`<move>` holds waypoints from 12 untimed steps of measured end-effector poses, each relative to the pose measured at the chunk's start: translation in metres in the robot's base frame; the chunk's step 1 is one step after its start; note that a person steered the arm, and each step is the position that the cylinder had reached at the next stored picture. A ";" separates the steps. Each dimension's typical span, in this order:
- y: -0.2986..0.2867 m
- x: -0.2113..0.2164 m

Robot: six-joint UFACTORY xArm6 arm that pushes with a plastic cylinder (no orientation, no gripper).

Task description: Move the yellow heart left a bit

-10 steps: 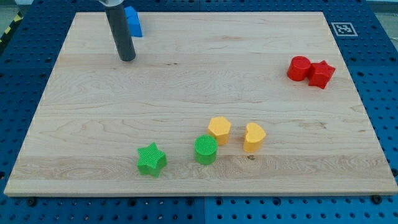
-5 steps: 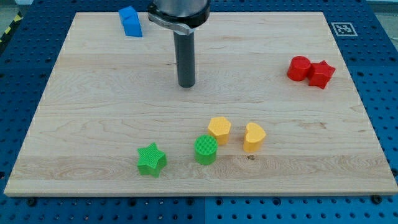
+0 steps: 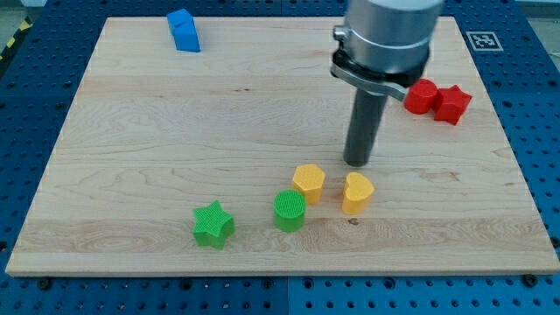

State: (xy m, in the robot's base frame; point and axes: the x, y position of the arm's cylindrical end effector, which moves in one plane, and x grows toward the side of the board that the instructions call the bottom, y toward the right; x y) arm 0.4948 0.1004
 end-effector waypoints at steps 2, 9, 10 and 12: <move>0.067 0.022; -0.021 0.071; -0.021 0.071; -0.037 0.072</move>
